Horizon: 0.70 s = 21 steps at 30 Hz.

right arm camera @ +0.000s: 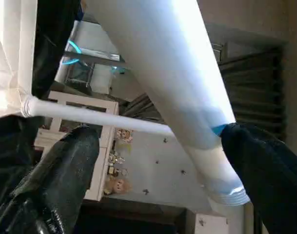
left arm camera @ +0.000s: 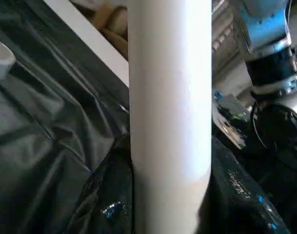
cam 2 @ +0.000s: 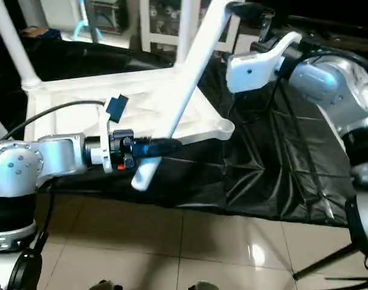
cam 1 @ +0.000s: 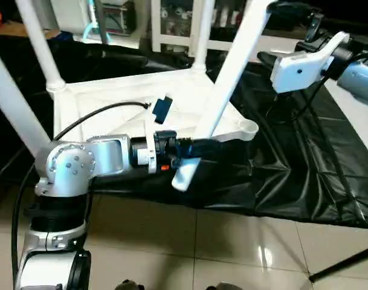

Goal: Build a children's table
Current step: Insert table leg to table base

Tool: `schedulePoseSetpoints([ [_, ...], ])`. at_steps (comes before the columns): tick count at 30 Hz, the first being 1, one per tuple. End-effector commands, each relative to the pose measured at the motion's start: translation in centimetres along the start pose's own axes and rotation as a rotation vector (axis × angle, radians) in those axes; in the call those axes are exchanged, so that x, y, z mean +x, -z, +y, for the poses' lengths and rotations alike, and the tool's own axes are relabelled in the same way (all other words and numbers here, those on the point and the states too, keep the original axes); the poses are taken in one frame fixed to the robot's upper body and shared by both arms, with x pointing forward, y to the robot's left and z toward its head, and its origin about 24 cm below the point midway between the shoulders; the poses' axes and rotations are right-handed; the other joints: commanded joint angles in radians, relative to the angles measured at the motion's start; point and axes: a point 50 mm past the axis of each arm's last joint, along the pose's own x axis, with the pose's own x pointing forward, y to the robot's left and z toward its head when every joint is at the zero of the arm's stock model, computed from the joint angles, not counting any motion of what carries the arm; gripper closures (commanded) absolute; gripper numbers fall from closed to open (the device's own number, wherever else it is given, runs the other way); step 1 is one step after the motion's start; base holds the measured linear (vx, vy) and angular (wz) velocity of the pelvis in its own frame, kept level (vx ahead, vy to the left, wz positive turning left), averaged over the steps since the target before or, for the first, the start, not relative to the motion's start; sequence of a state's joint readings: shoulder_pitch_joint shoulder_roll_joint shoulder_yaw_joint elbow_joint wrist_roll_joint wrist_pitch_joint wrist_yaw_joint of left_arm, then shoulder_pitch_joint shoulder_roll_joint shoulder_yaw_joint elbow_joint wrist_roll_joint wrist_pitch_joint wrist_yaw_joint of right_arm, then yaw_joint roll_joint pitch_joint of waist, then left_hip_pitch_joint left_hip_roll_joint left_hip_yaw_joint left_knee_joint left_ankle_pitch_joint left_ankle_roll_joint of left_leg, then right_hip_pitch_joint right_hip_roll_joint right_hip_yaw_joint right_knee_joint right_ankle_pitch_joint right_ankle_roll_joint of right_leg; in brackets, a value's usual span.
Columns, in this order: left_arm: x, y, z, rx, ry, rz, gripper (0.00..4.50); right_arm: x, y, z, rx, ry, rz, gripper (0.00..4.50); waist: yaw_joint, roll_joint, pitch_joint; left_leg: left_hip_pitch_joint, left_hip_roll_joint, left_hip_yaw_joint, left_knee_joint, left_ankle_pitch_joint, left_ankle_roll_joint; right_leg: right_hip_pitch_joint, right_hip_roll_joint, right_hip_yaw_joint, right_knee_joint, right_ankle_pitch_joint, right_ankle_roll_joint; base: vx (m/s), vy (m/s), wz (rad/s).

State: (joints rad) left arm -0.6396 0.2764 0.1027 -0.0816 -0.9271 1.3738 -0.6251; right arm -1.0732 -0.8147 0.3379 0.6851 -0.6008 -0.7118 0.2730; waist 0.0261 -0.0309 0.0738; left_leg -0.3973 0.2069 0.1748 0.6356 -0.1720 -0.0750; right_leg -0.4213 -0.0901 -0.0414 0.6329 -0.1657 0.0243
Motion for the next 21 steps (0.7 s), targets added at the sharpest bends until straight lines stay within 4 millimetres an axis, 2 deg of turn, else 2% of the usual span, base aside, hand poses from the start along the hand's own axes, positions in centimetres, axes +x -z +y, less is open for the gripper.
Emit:
schedulePoseSetpoints([
  [1, 0.4, 0.2, -1.3, 0.025, 0.074, 0.045, 3.03, 0.2, 0.0, 0.7, -0.009, -0.028, -0.009, 0.0, -0.003, -0.013, -0.081, 0.015, -0.01, 0.012, -0.058, -0.298, 0.012, 0.043, -0.005, 0.011, -0.068, -0.294, -0.181, 0.0, 0.0, 0.0],
  [2, 0.4, 0.6, -1.2, 0.018, 0.067, 0.065, 3.03, 0.3, 0.0, 0.9, -0.015, -0.025, -0.014, 0.0, -0.003, -0.015, -0.083, 0.014, -0.01, 0.013, -0.057, -0.288, 0.018, 0.044, -0.005, 0.012, -0.067, -0.28, -0.185, 0.0, 0.0, 0.0],
  [8, 0.4, 1.8, -1.1, -0.028, 0.061, 0.117, 3.03, 0.2, 0.2, 2.2, -0.039, -0.062, -0.035, 0.0, 0.001, -0.01, -0.089, 0.011, -0.009, 0.017, -0.051, -0.229, 0.031, 0.042, -0.004, 0.015, -0.055, -0.194, -0.216, 0.0, 0.0, 0.0],
  [10, 0.4, 2.0, -1.2, -0.039, 0.071, 0.139, 3.03, 0.2, 0.2, 2.4, -0.046, -0.071, -0.044, 0.0, 0.001, -0.011, -0.089, 0.004, -0.011, 0.017, -0.049, -0.222, 0.036, 0.045, -0.001, 0.015, -0.052, -0.177, -0.217, 0.0, 0.0, 0.0],
  [12, 0.5, 2.1, -1.3, -0.045, 0.079, 0.15, 3.03, 0.2, 0.2, 2.5, -0.049, -0.068, -0.048, 0.0, 0.001, -0.01, -0.087, 0.004, -0.011, 0.017, -0.049, -0.229, 0.035, 0.043, 0.0, 0.015, -0.052, -0.185, -0.215, 0.0, 0.0, 0.0],
  [17, 0.6, 2.1, -1.5, -0.043, 0.093, 0.163, 3.03, 0.2, 0.5, 3.0, -0.06, -0.079, -0.048, 0.0, -0.006, -0.011, -0.081, 0.008, -0.012, 0.015, -0.048, -0.323, 0.01, 0.033, 0.002, 0.01, -0.064, -0.322, -0.172, 0.0, 0.0, 0.0],
  [19, 0.5, 2.2, -1.5, -0.035, 0.087, 0.177, 3.03, 0.1, 0.5, 3.3, -0.057, -0.089, -0.051, 0.35, -0.007, -0.009, -0.081, 0.008, -0.012, 0.013, -0.048, -0.332, 0.005, 0.032, 0.003, 0.01, -0.065, -0.331, -0.165, 0.0, 0.0, 0.0],
  [21, 0.4, 2.5, -1.5, -0.028, 0.078, 0.2, 3.03, -0.1, 0.6, 3.6, -0.055, -0.107, -0.058, 0.35, -0.008, -0.006, -0.08, 0.01, -0.012, 0.012, -0.049, -0.353, 0.001, 0.029, 0.003, 0.009, -0.066, -0.337, -0.165, 0.0, 0.0, 0.0],
])
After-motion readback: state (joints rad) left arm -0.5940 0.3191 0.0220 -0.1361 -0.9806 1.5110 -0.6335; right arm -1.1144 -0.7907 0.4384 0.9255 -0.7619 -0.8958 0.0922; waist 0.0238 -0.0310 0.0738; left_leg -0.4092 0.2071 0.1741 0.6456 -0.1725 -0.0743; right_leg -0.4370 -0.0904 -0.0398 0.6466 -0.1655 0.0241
